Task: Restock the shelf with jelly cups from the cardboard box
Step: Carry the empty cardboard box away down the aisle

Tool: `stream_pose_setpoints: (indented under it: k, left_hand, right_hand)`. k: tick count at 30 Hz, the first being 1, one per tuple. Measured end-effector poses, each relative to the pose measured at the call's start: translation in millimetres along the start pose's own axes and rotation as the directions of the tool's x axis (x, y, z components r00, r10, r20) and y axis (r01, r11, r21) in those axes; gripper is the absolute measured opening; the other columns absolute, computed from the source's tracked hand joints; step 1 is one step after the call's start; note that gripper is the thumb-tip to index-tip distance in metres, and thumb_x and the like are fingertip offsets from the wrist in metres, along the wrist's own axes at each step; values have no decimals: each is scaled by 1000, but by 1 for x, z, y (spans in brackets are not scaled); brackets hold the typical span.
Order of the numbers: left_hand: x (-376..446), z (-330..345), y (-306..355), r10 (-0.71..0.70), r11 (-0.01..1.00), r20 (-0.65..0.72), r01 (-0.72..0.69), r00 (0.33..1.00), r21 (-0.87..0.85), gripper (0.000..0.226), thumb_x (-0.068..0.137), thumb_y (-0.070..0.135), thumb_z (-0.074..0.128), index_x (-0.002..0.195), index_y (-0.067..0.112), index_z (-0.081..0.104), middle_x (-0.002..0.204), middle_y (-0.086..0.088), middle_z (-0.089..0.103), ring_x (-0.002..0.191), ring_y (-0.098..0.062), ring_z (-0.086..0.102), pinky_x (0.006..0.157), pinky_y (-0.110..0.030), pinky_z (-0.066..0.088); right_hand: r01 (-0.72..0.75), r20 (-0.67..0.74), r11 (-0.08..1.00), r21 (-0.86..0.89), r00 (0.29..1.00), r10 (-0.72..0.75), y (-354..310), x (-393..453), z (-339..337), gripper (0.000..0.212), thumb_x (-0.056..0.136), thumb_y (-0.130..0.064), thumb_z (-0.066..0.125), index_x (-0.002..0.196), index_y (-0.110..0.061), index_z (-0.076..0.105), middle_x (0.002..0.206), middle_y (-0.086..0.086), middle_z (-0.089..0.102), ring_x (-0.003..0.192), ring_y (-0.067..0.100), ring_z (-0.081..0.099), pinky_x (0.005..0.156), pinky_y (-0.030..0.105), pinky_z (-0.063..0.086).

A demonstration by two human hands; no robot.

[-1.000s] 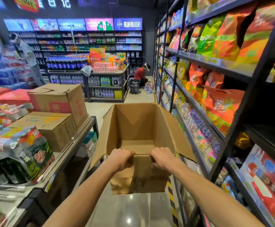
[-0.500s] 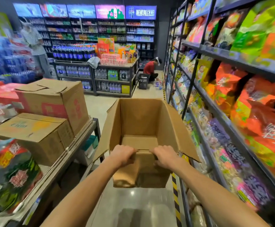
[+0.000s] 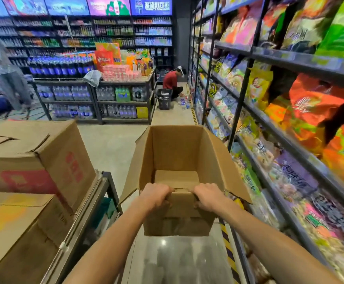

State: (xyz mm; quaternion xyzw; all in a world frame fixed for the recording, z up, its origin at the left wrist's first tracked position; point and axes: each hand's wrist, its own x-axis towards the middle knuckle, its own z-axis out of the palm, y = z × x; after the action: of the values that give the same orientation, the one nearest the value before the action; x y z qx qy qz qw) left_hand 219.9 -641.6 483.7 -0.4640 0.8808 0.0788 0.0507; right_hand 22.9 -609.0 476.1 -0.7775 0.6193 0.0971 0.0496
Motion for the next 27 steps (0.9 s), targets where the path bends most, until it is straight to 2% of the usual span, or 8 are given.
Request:
stream_pose_setpoints:
  k: [2,5,9,14,18,21,25,27]
  left_hand:
    - [21,0,-11,4,1000,9,-4,1000,-2,11,93,29,60,103,33,59,96,8,62,88,-12,59,83,-31,49]
    - [59,-4,-26,21,1000,20,-21,1000,4,21,93,30,60,114,32,60,105,7,65,97,-15,61,88,-33,51]
    - [117,-4,-41,30,999,56,-28,998,-35,19,94,30,60,112,34,61,104,8,66,98,-14,63,87,-31,49]
    - [198,-19,-58,34,994,78,-42,996,103,39,96,28,55,134,30,52,126,-3,61,119,-26,57,94,-39,45]
    - [266,-38,-69,-1,998,73,-3,997,62,29,96,19,54,124,27,58,116,-2,65,107,-22,62,91,-35,47]
    - [315,-49,-82,-34,999,65,33,997,22,29,96,20,56,124,28,57,112,0,66,100,-19,64,89,-33,49]
    - [374,-65,-99,-38,999,48,37,998,10,23,95,21,58,116,30,58,109,2,66,98,-18,63,86,-33,49]
    - [399,-72,-107,-34,999,36,33,999,30,25,95,22,57,118,31,58,111,2,65,101,-19,63,86,-33,48]
  right_hand:
    - [-30,0,999,21,1000,30,6,18,0,24,91,-25,53,113,-23,63,110,6,68,102,30,64,88,43,52]
    - [-43,-8,999,22,999,43,20,50,-2,21,91,-25,53,109,-22,64,107,5,68,100,29,64,85,42,51]
    - [-61,34,998,-13,998,62,50,99,-3,21,91,-25,54,110,-23,62,108,5,68,101,30,65,82,40,50]
    - [-46,58,999,-10,997,46,96,168,-13,30,90,-32,63,119,-24,60,118,6,66,113,30,61,87,38,47]
    - [-43,44,999,27,998,41,139,225,-24,34,91,-33,64,123,-24,56,120,7,65,114,30,60,89,39,46]
    - [-13,13,1000,25,1000,12,168,269,-38,35,92,-33,64,124,-23,55,121,6,65,114,29,60,89,38,46]
    - [8,-8,1000,5,1000,-8,205,324,-53,34,92,-35,64,123,-25,56,120,4,65,111,27,61,89,39,47]
    - [17,-18,1000,13,1000,-16,219,347,-59,30,92,-35,63,120,-26,56,118,4,65,109,26,61,88,39,47]
